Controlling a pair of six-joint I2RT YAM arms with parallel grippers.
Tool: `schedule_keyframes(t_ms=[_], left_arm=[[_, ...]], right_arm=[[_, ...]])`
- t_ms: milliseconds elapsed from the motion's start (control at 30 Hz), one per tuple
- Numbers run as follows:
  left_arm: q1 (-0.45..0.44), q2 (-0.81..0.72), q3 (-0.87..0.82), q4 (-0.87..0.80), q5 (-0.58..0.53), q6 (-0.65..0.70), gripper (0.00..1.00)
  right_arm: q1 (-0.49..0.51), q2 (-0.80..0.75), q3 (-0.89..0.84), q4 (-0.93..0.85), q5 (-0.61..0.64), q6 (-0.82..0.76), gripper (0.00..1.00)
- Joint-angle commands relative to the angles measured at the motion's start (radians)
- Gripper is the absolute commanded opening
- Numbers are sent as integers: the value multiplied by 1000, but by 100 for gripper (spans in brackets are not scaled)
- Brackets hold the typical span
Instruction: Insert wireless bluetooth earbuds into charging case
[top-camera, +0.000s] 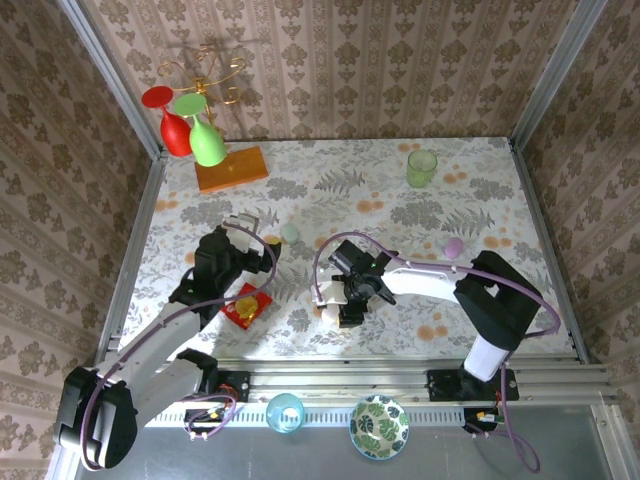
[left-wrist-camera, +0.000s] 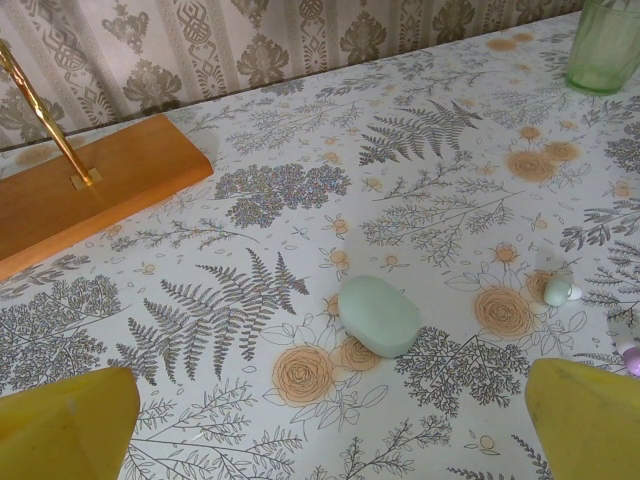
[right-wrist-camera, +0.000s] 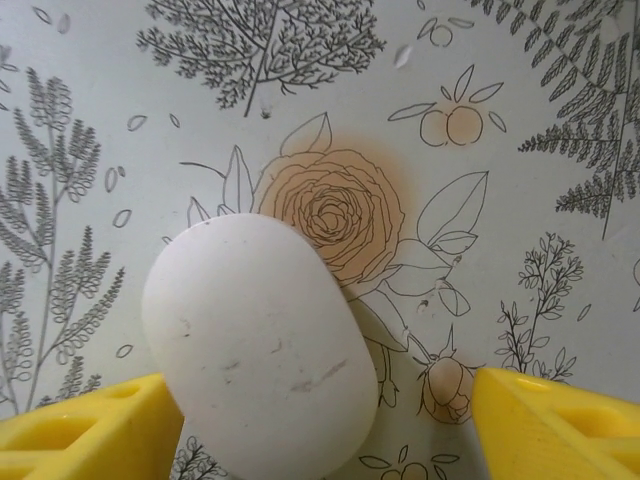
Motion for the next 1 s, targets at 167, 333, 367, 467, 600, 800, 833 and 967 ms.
schedule_keyframes(t_ms=[167,333,367,467,600,800,833,967], left_arm=[[-5,3,4,-10,9,-6,100],[-5,4,3,-14,9,-6,100],[-5,3,3,-15,9,-7,100],[-5,-2,-2,-16,9,-10,100],[-5,-6,-4,-18,9,-6,100],[-5,-15,-16,-7,10,-6,100],[-5,-18,-17,-5,11,-7,100],[-5,-18,-22,0,13,-10,100]], right_arm=[[11,35,53,-68,12,-31,66],[31,45,64,-78,-1,-27,66],[36,48,65,-78,-4,-24,66],[48,63,73,-80,-5,-14,62],[53,71,81,-91,6,-4,52],[51,43,59,-83,50,-2,66],[48,37,54,-83,52,-2,66],[33,27,46,-94,51,6,58]])
